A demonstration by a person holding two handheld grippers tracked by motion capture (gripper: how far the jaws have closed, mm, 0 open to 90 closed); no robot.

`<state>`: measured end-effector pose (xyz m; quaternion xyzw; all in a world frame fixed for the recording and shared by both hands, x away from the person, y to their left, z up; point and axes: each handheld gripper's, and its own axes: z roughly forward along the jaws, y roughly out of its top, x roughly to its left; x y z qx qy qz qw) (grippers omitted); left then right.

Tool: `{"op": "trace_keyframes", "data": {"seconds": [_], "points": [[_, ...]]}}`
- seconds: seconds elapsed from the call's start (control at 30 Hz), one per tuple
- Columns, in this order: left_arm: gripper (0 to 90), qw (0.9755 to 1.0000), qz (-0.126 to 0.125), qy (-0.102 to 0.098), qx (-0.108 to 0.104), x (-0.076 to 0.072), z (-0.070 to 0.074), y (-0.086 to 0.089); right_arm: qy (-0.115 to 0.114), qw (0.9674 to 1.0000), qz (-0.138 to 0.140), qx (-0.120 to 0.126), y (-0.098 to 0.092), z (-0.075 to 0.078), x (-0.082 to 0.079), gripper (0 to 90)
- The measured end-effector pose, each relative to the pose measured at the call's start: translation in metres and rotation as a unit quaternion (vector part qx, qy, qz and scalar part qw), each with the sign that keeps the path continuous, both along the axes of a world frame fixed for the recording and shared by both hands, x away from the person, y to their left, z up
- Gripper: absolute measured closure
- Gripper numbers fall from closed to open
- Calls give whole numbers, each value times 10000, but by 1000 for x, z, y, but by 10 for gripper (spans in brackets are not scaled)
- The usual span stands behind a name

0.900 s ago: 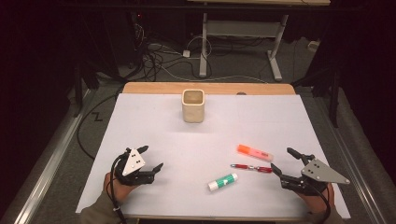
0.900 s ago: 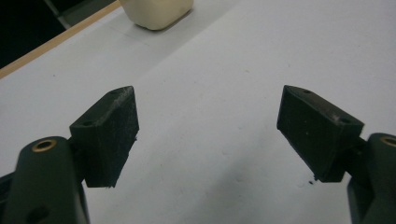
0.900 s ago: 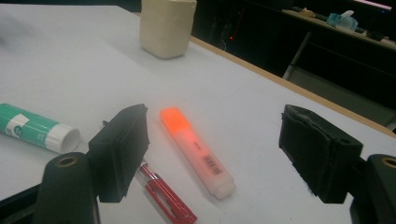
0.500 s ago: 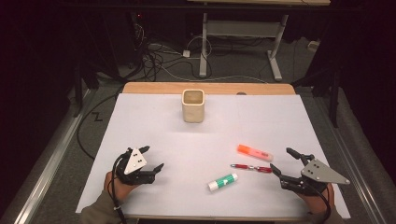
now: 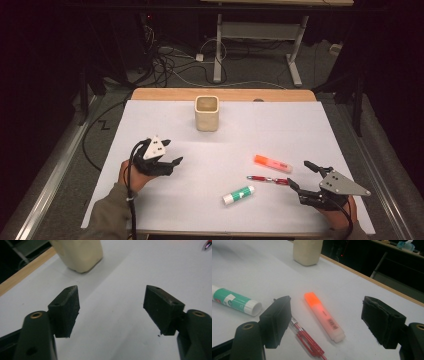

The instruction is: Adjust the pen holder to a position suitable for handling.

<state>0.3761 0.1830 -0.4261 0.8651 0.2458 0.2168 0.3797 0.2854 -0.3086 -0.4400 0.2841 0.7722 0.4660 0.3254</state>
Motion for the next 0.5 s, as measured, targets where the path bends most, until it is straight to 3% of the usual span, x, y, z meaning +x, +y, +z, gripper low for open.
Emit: {"op": "trace_keyframes", "data": {"seconds": [0.2,0.23,0.27,0.33,0.5], "points": [[306,9996,-255,-10,135,33,23,-23,27,10000,60,9,0,0,0,238],[314,9992,-373,18,122,43,31,-31,10,10000,94,11,0,0,1,238],[321,9992,-373,18,122,43,31,-31,13,9999,105,2,0,-1,1,238],[321,9986,-429,14,306,55,37,-41,21,9999,123,-8,0,-1,1,238],[385,9970,-561,128,526,84,53,-62,46,9999,135,25,0,-2,1,238]]}}
